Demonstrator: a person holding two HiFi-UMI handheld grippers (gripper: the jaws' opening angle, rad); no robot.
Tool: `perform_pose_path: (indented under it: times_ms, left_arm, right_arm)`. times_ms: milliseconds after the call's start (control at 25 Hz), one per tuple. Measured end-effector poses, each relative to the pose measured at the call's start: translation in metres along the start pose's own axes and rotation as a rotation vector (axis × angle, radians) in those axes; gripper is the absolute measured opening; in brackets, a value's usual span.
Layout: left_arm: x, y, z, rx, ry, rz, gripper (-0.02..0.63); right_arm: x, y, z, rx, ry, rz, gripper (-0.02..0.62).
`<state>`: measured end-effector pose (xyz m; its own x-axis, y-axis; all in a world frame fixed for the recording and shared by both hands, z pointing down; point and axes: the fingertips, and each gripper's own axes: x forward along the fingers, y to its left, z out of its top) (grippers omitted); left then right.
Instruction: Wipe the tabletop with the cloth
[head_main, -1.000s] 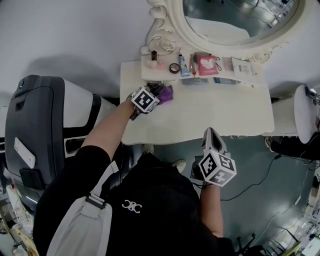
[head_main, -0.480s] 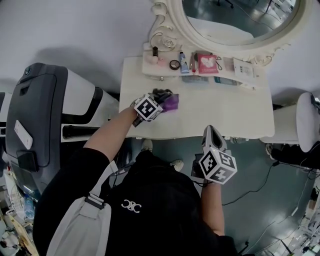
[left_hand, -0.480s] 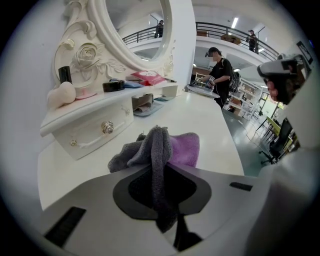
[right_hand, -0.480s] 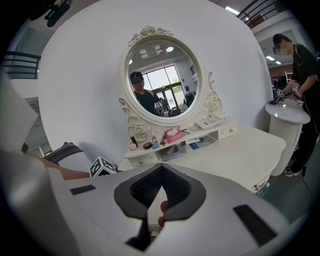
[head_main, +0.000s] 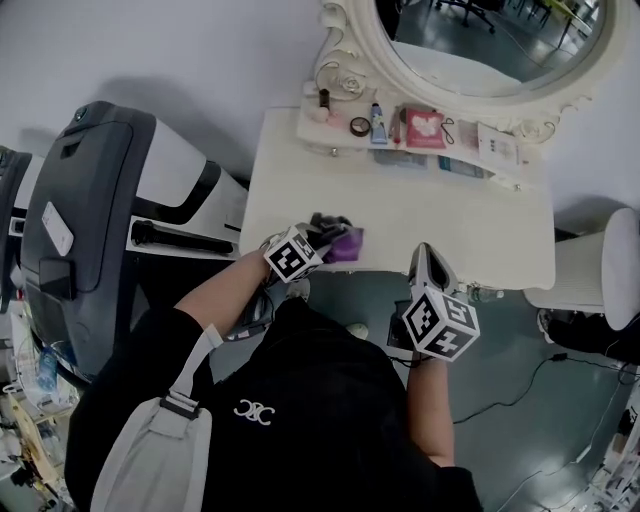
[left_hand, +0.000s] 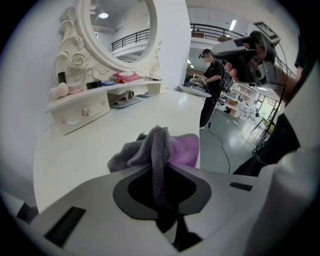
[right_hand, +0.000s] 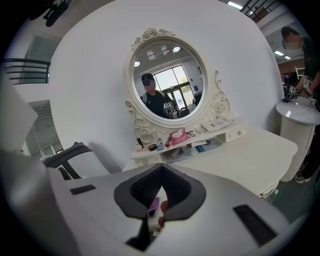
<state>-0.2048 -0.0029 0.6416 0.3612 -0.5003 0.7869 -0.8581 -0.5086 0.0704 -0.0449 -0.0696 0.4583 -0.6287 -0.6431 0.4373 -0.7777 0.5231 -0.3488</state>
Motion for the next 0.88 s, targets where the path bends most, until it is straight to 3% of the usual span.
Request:
perform_pose_path:
  times_ms: [200,400,520,680,880]
  left_arm:
    - [0.006,-0.01,0.002,-0.023,0.006,-0.001,0.049]
    - [0.031,-0.054,0.032,0.079,-0.017,-0.052,0.049]
    - [0.048,-0.072,0.049,0.092,-0.013,-0.05,0.049]
    - [0.059,-0.071,0.061,0.027,-0.014,-0.032,0.049]
    - [0.066,-0.049,0.072,-0.043,-0.039,0.069,0.049]
  right_arm:
    - [-0.005,-0.003,-0.002,-0.019,0.006,0.033,0.005]
    - [-0.019,-0.021,0.0,-0.008,-0.011,0.026,0.005]
    - [-0.029,-0.033,-0.004,0.009,-0.02,0.011,0.005]
    - [-0.047,-0.049,-0.006,0.016,-0.035,-0.016,0.005]
    - [-0.066,-0.075,-0.007,0.057,-0.052,-0.057,0.005]
